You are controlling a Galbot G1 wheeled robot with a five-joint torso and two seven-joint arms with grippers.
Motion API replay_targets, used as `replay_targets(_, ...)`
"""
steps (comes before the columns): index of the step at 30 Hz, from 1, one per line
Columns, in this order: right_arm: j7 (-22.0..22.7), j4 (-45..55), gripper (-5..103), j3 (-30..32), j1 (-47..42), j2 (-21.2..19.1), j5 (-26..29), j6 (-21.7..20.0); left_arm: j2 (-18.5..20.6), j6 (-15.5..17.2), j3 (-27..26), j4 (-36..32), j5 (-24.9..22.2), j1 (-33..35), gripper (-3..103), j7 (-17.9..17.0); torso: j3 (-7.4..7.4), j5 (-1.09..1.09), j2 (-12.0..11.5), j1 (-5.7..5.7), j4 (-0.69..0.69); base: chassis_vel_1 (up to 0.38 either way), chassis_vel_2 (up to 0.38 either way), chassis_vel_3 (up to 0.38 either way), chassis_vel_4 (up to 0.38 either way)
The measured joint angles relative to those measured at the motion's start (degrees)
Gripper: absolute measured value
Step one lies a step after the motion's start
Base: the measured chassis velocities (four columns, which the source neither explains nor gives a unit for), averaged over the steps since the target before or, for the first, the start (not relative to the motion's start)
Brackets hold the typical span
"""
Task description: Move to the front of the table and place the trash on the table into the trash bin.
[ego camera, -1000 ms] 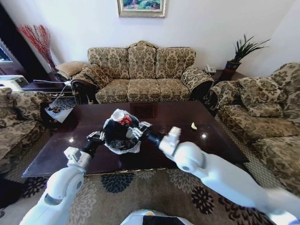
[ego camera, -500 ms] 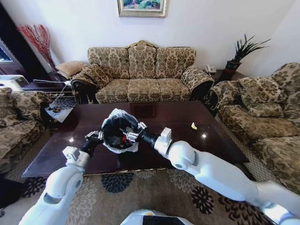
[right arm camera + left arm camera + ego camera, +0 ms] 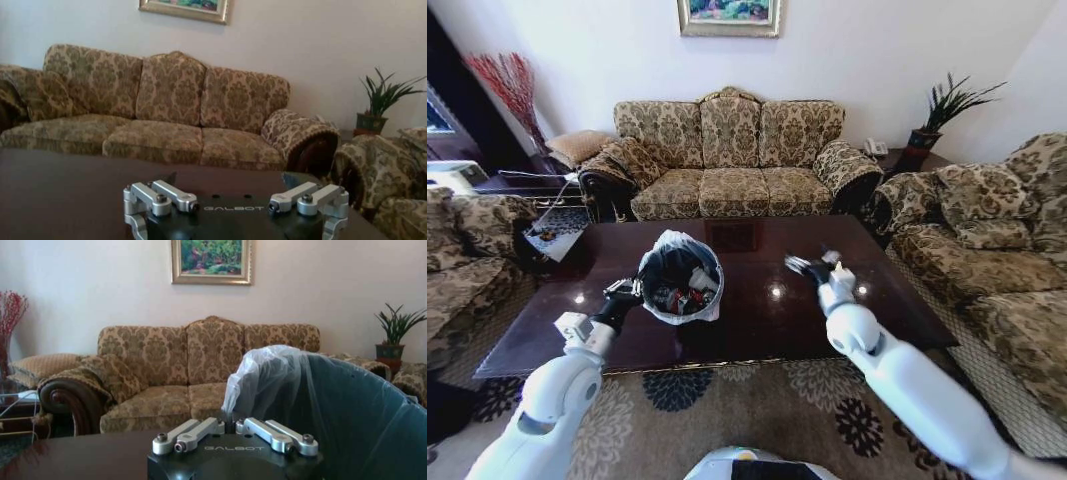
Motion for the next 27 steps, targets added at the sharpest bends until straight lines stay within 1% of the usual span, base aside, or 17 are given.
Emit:
replay_targets(3, -2.2, 1.0, 100, 2.3, -3.6, 0.4, -1.7, 0.7, -0.1, 0.0, 0.2, 0.1, 0.2, -0.2, 2, 0.0, 0.0, 0.01, 0.0, 0.0, 0.01, 0.0, 0.0, 0.0, 0.0)
replay_targets(4, -2.2, 1.0, 100, 2.3, -3.6, 0.4, -1.7, 0.7, -0.1, 0.0, 0.2, 0.1, 0.2, -0.2, 2, 0.0, 0.0, 0.01, 0.0, 0.0, 0.01, 0.0, 0.0, 0.0, 0.0)
replay_targets(6, -3.7, 2.6, 100, 3.7, -5.3, 1.5, -1.6, -0.4, -0.1, -0.5, 0.2, 0.1, -0.6, -0.2, 2, -0.2, 0.0, 0.0, 0.0, 0.0, 0.02, 0.0, 0.0, 0.0, 0.0)
replay_targets(10, -4.6, 2.8, 100, 4.5, -5.9, 2.0, -0.9, -0.8, 0.0, -0.9, -0.7, -0.2, -1.7, 0.1, 2, -0.7, 0.0, 0.01, 0.0, 0.0, 0.03, 0.0, 0.0, 0.0, 0.0)
replay_targets(17, -6.2, 2.9, 100, 5.9, -8.4, 3.2, -1.8, -0.8, -0.3, -1.8, -1.2, -0.4, -2.1, 1.5, 2, -0.7, 0.0, 0.0, 0.0, 0.0, 0.03, -0.036, -0.029, 0.028, 0.038)
replay_targets(22, -6.6, 3.1, 100, 6.7, -10.1, 4.2, -2.7, -0.4, -0.3, -2.1, -1.0, -0.7, -2.3, 1.5, 2, -0.5, 0.0, 0.0, 0.0, 0.0, 0.01, -0.143, -0.139, 0.131, 0.144)
replay_targets(27, -6.9, 2.7, 100, 7.2, -10.6, 4.7, -2.8, 0.4, -0.4, -2.1, -0.8, -1.0, -2.2, 1.6, 2, -0.3, 0.01, 0.0, 0.0, 0.0, 0.02, -0.24, -0.251, 0.23, 0.232)
